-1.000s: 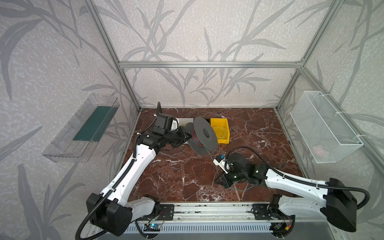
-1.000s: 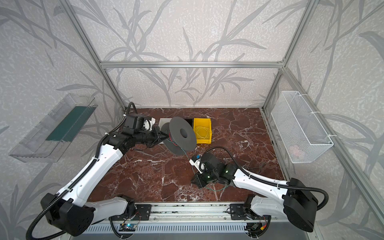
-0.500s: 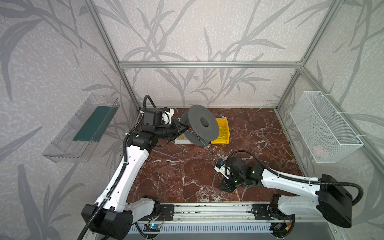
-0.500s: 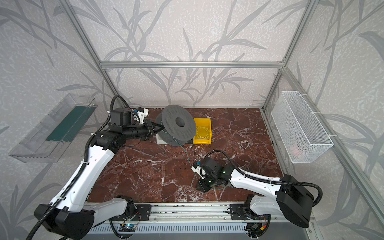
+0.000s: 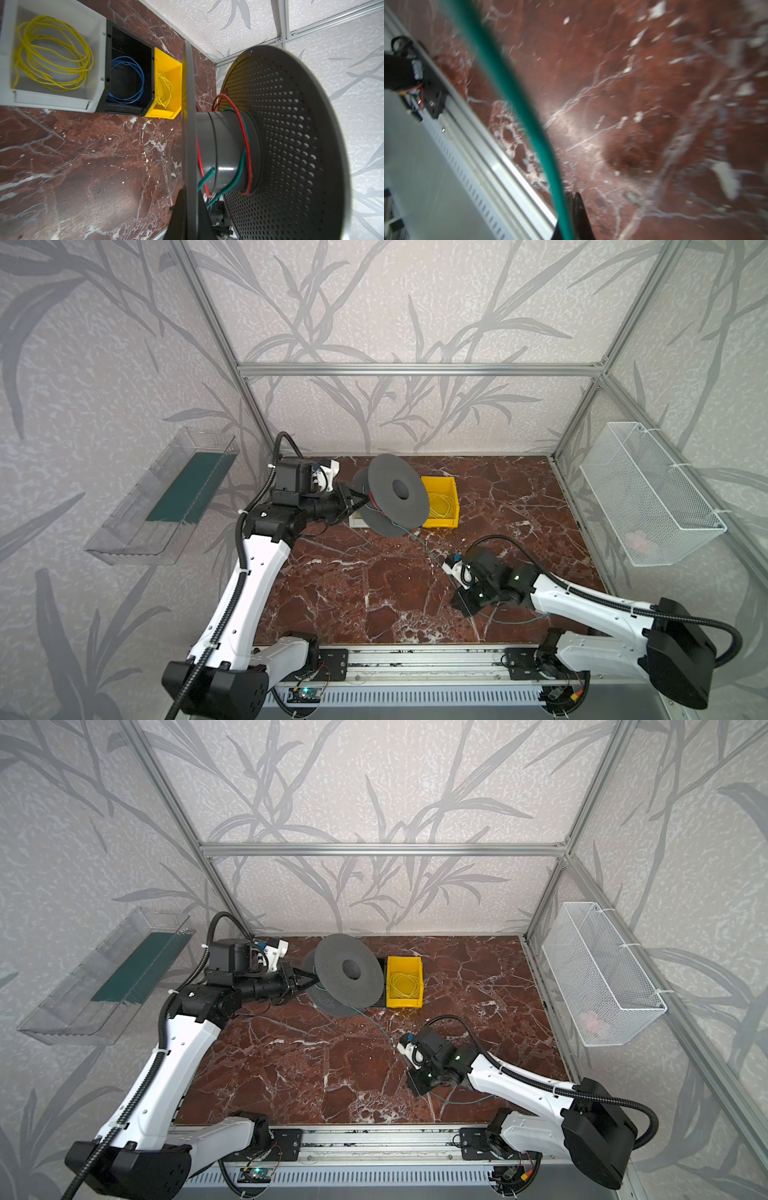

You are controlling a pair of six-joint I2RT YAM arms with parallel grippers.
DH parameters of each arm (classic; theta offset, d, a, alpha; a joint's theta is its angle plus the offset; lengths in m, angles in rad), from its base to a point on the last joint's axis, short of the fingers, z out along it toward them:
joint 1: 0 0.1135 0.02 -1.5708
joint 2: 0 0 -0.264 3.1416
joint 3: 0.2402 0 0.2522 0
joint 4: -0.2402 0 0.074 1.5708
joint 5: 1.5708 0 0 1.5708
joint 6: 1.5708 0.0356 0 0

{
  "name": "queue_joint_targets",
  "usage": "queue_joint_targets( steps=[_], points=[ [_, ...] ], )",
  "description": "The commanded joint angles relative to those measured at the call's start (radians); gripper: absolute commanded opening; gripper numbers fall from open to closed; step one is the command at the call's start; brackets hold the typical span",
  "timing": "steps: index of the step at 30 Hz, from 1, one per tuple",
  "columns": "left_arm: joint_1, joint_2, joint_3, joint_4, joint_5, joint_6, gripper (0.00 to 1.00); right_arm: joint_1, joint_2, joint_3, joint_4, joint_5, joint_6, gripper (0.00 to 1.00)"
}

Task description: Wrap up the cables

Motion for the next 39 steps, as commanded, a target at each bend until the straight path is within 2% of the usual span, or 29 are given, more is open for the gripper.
queue_joint_targets(
  steps=[1,4,7,9,11,14,16,18,20,21,23,26,31,36,39],
  points=[
    [0.019,-0.115,0.047,-0.011,0.121,0.108,0.0,-0.172,0.031,0.036,-0.137,-0.044,-0.026,0.0],
    [0.018,-0.156,0.029,-0.14,0.093,0.196,0.0,-0.274,0.116,0.142,-0.144,-0.079,-0.039,0.0],
    [0.009,-0.184,-0.018,-0.234,0.101,0.278,0.0,-0.298,0.234,0.29,-0.165,-0.067,-0.084,0.0],
    [-0.015,-0.199,-0.039,-0.29,0.068,0.312,0.0,-0.319,0.315,0.388,-0.18,-0.058,-0.117,0.0],
    [-0.07,-0.221,-0.062,-0.324,0.037,0.347,0.0,-0.344,0.399,0.497,-0.213,-0.074,-0.141,0.0],
    [-0.209,-0.231,-0.083,-0.393,-0.088,0.379,0.0,-0.355,0.473,0.614,-0.211,-0.058,-0.124,0.0],
    [-0.304,-0.2,-0.08,-0.463,-0.216,0.396,0.0,-0.354,0.507,0.69,-0.211,-0.061,-0.109,0.0],
    [-0.363,-0.144,-0.082,-0.5,-0.329,0.372,0.0,-0.338,0.551,0.789,-0.242,-0.078,-0.121,0.0],
    [-0.398,-0.094,-0.092,-0.499,-0.367,0.355,0.0,-0.292,0.588,0.915,-0.347,-0.002,-0.176,0.0],
    [-0.43,-0.073,-0.097,-0.496,-0.421,0.347,0.0,-0.27,0.601,0.975,-0.397,0.047,-0.2,0.0],
    [-0.466,-0.026,-0.101,-0.508,-0.53,0.336,0.0,-0.256,0.606,1.048,-0.444,0.057,-0.204,0.0],
    [-0.504,0.06,-0.095,-0.54,-0.703,0.309,0.0,-0.246,0.587,1.128,-0.476,0.003,-0.187,0.0],
    [-0.54,0.154,-0.051,-0.478,-0.766,0.24,0.0,-0.166,0.545,1.289,-0.562,-0.077,-0.188,0.0],
    [-0.601,0.201,0.036,-0.343,-0.802,0.167,0.0,-0.076,0.432,1.227,-0.383,-0.218,-0.078,0.0],
    [-0.612,0.247,0.068,-0.335,-0.867,0.129,0.0,-0.042,0.403,1.227,-0.334,-0.295,-0.032,0.0]
  ],
)
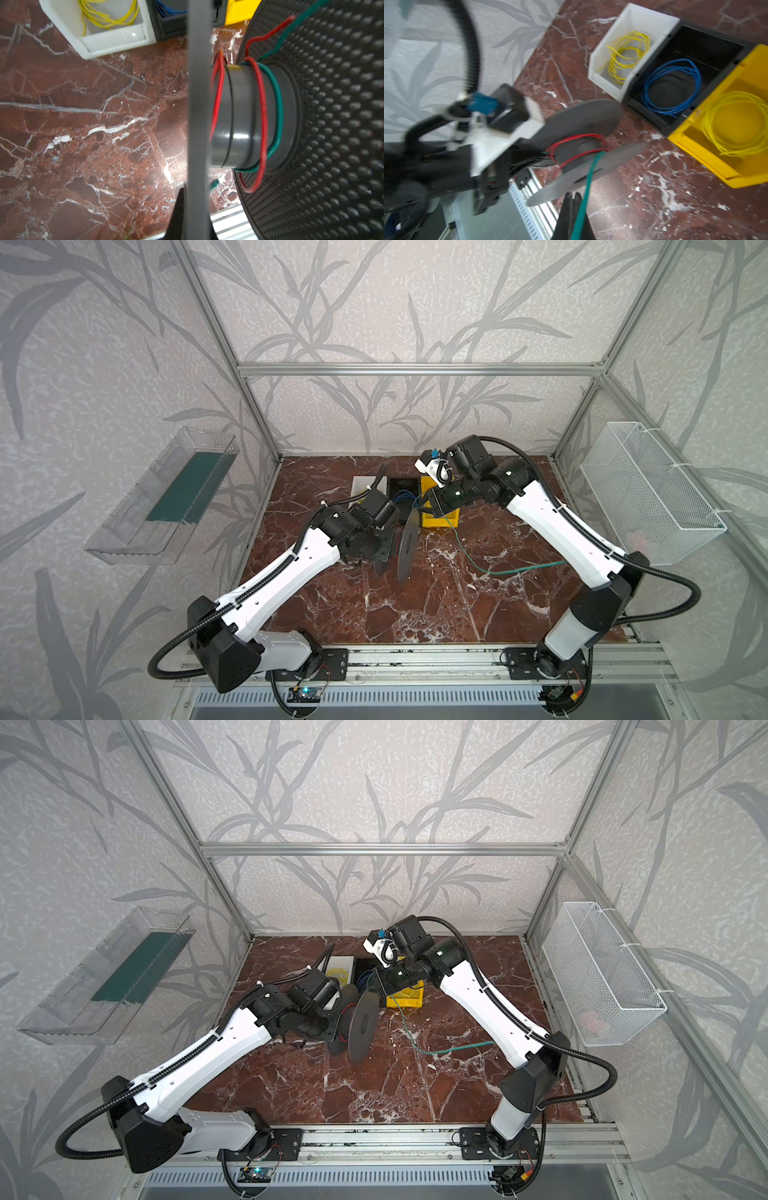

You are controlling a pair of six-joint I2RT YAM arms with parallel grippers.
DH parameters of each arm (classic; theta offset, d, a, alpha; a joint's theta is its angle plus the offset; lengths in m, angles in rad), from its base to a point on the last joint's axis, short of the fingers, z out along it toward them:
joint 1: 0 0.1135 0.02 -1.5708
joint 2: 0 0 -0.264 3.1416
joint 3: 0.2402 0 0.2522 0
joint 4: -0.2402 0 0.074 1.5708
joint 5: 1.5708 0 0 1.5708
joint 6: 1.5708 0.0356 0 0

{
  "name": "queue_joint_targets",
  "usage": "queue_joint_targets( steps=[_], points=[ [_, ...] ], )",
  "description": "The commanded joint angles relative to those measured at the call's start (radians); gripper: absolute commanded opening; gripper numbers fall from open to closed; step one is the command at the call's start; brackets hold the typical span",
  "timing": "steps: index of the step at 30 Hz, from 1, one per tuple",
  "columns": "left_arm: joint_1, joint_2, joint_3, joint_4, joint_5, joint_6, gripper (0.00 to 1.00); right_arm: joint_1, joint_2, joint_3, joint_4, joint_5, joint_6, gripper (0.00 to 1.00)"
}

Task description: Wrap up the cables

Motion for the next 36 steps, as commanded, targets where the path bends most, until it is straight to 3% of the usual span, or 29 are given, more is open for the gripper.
queue_joint_targets(
  steps=[1,6,10,16,26,30,36],
  points=[
    [-0.008,0.041,0.04,0.01,-0.122,-0.081,0.0,0.041,-0.09,-0.01,0.137,-0.135,0.087,0.0],
    [0.003,0.059,0.068,0.154,-0.161,-0.138,0.0,0.13,-0.241,-0.254,0.403,-0.26,0.235,0.0],
    [0.013,0.059,0.107,0.276,-0.158,-0.222,0.0,0.192,-0.353,-0.47,0.562,-0.277,0.319,0.0],
    [0.047,0.067,0.145,0.427,-0.121,-0.329,0.0,0.301,-0.452,-0.752,0.614,-0.177,0.319,0.0],
    [0.095,0.065,0.197,0.545,0.045,-0.426,0.0,0.328,-0.698,-1.179,0.654,0.129,0.362,0.0],
    [0.095,0.077,0.217,0.548,0.14,-0.416,0.0,0.328,-0.738,-1.268,0.666,0.249,0.331,0.0],
    [0.085,0.072,0.193,0.535,0.247,-0.416,0.0,0.328,-0.649,-1.284,0.784,0.307,0.269,0.0]
  ],
)
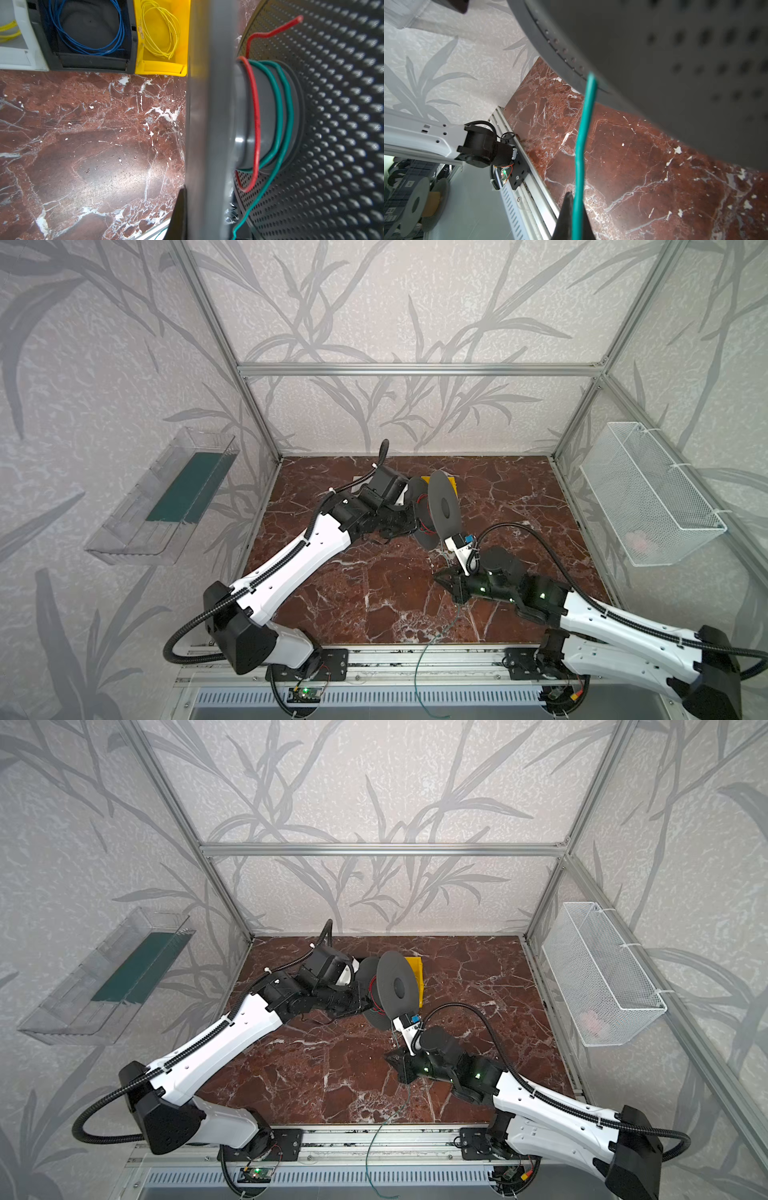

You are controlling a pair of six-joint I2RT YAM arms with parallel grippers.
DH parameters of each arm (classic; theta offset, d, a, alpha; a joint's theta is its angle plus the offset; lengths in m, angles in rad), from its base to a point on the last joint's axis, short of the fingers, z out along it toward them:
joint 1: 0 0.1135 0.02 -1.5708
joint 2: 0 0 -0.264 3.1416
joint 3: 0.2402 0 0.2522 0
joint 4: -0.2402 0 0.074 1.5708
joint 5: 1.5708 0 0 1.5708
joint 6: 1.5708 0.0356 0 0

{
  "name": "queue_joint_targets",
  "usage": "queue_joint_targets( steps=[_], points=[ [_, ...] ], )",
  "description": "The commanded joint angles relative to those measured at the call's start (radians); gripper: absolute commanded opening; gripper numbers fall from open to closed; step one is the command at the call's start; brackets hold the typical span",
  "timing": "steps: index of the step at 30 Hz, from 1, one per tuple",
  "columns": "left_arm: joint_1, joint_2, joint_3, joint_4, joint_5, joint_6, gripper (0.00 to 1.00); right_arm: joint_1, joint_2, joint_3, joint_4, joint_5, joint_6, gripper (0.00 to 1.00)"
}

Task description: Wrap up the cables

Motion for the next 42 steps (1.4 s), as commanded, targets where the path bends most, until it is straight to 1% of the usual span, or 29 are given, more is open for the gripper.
queue_joint_targets(
  steps=[1,4,6,8,12,15,18,20,23,28,29,30,33,35,42],
  points=[
    [0.049,-0.027,0.05,0.265,-0.038,-0.085,0.0,0.035,0.066,-0.015,-0.07,-0.018,-0.056,0.0],
    [0.042,-0.063,-0.011,0.254,-0.022,-0.124,0.0,0.035,0.12,0.018,-0.091,0.026,-0.076,0.0],
    [0.044,-0.113,-0.103,0.266,-0.022,-0.157,0.0,0.036,0.154,0.013,-0.123,0.061,-0.065,0.0],
    [0.055,-0.16,-0.205,0.293,0.007,-0.199,0.0,0.035,0.182,0.003,-0.163,0.091,-0.05,0.0],
    [0.081,-0.273,-0.417,0.392,0.02,-0.297,0.0,0.035,0.242,-0.008,-0.262,0.106,-0.041,0.0],
    [0.106,-0.335,-0.502,0.395,0.015,-0.321,0.0,0.035,0.267,-0.023,-0.32,0.119,-0.033,0.0],
    [0.123,-0.365,-0.536,0.343,0.004,-0.31,0.0,0.035,0.303,-0.015,-0.348,0.13,-0.059,0.0],
    [0.123,-0.362,-0.538,0.289,-0.012,-0.284,0.0,0.035,0.335,0.01,-0.342,0.113,-0.09,0.0],
    [0.125,-0.348,-0.563,0.297,0.013,-0.282,0.0,0.035,0.406,0.049,-0.32,0.091,-0.118,0.0],
    [0.134,-0.347,-0.614,0.32,0.052,-0.307,0.0,0.035,0.518,0.03,-0.222,0.046,-0.1,0.1],
    [0.136,-0.352,-0.625,0.325,0.058,-0.313,0.0,0.035,0.525,0.02,-0.201,0.041,-0.092,0.14],
    [0.137,-0.359,-0.636,0.327,0.058,-0.32,0.0,0.061,0.528,0.007,-0.181,0.039,-0.083,0.19],
    [0.145,-0.384,-0.656,0.32,0.048,-0.328,0.0,0.065,0.507,-0.034,-0.131,0.03,-0.065,0.31],
    [0.147,-0.389,-0.664,0.32,0.048,-0.331,0.0,0.066,0.486,-0.055,-0.111,0.025,-0.059,0.34],
    [0.165,-0.418,-0.673,0.307,0.064,-0.342,0.0,0.077,0.43,-0.113,-0.102,0.018,0.003,0.37]
  ],
)
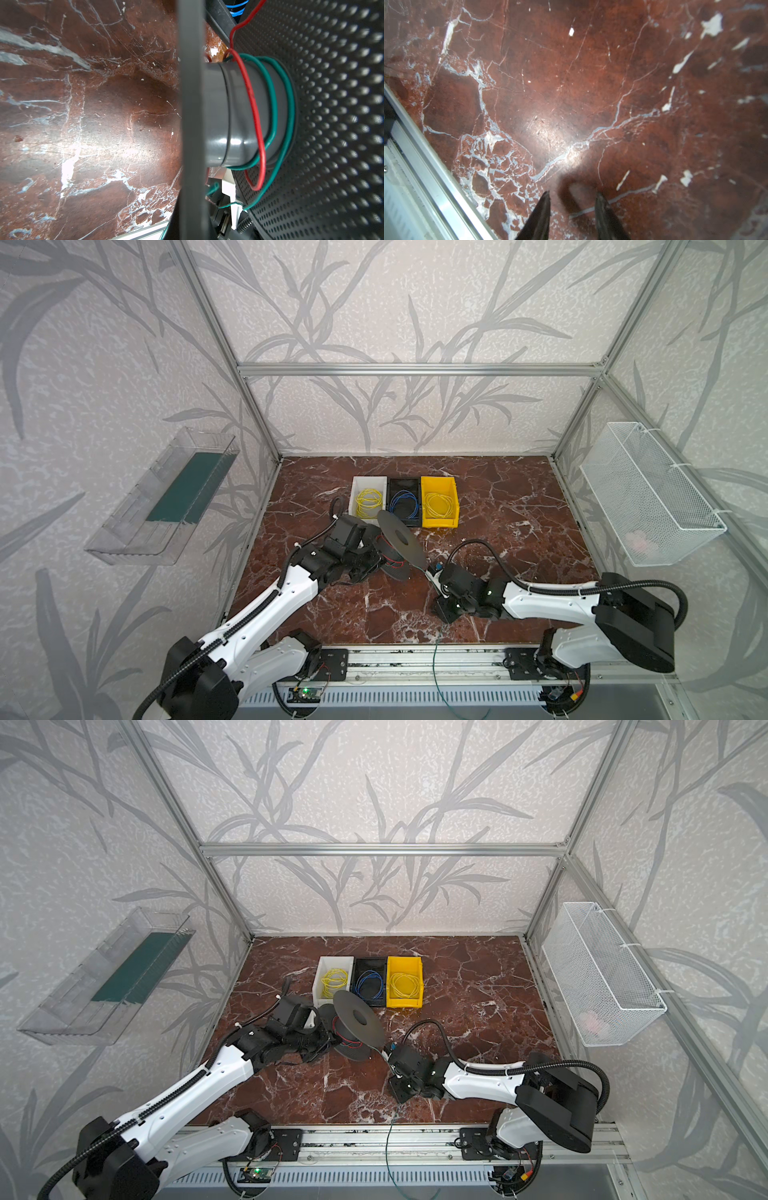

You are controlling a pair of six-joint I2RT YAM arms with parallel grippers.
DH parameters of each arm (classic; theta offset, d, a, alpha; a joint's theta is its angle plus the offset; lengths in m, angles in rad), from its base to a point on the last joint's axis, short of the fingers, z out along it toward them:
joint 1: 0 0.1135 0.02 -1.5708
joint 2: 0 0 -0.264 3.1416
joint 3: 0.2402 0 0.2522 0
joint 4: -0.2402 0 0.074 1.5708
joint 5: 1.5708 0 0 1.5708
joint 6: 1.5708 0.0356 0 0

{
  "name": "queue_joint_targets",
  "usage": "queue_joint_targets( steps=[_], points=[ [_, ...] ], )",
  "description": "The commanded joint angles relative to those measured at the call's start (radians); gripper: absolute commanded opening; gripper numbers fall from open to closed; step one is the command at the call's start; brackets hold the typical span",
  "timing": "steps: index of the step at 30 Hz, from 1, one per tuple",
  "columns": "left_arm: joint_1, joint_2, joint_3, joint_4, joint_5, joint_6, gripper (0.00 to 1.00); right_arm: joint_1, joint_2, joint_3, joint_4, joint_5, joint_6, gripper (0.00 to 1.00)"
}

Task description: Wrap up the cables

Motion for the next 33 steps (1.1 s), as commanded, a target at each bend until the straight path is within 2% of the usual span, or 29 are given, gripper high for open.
queue_joint_targets(
  steps=[1,4,6,8,12,14,17,20,22,24,27,30,33],
  points=[
    [0.02,-0.049,0.002,0.066,0.016,-0.022,0.0,0.016,-0.027,-0.079,-0.076,-0.026,0.059,0.36],
    [0.037,-0.065,0.004,0.07,0.023,-0.028,0.0,0.017,-0.084,-0.145,0.004,-0.047,0.127,0.27],
    [0.048,-0.071,-0.008,0.106,0.048,-0.04,0.0,0.016,-0.124,-0.177,0.056,-0.056,0.16,0.14],
    [0.061,-0.087,-0.042,0.194,0.096,-0.072,0.0,0.017,-0.162,-0.18,0.036,-0.026,0.165,0.0],
    [0.156,-0.12,-0.188,0.588,0.29,-0.22,0.0,0.005,-0.232,-0.146,-0.137,0.076,0.139,0.0],
    [0.199,-0.133,-0.201,0.642,0.375,-0.222,0.0,-0.038,-0.261,-0.131,-0.217,0.085,0.11,0.0],
    [0.243,-0.189,-0.162,0.597,0.431,-0.17,0.0,-0.131,-0.281,-0.102,-0.308,0.035,0.032,0.0],
    [0.282,-0.234,-0.113,0.562,0.473,-0.138,0.0,-0.193,-0.278,-0.071,-0.34,-0.012,0.007,0.0],
    [0.293,-0.233,-0.076,0.566,0.543,-0.118,0.0,-0.24,-0.248,-0.006,-0.415,0.006,-0.038,0.0],
    [0.293,-0.232,-0.021,0.51,0.618,-0.057,0.0,-0.336,-0.173,0.071,-0.462,-0.012,-0.113,0.0],
    [0.291,-0.25,0.056,0.329,0.703,0.13,0.0,-0.474,-0.03,0.234,-0.558,-0.034,-0.248,0.0],
    [0.28,-0.248,0.142,-0.028,0.643,0.401,0.0,-0.531,0.075,0.401,-0.647,0.045,-0.338,0.0],
    [0.254,-0.235,0.179,-0.171,0.595,0.539,0.0,-0.554,0.127,0.548,-0.715,0.047,-0.365,0.0]
  ],
)
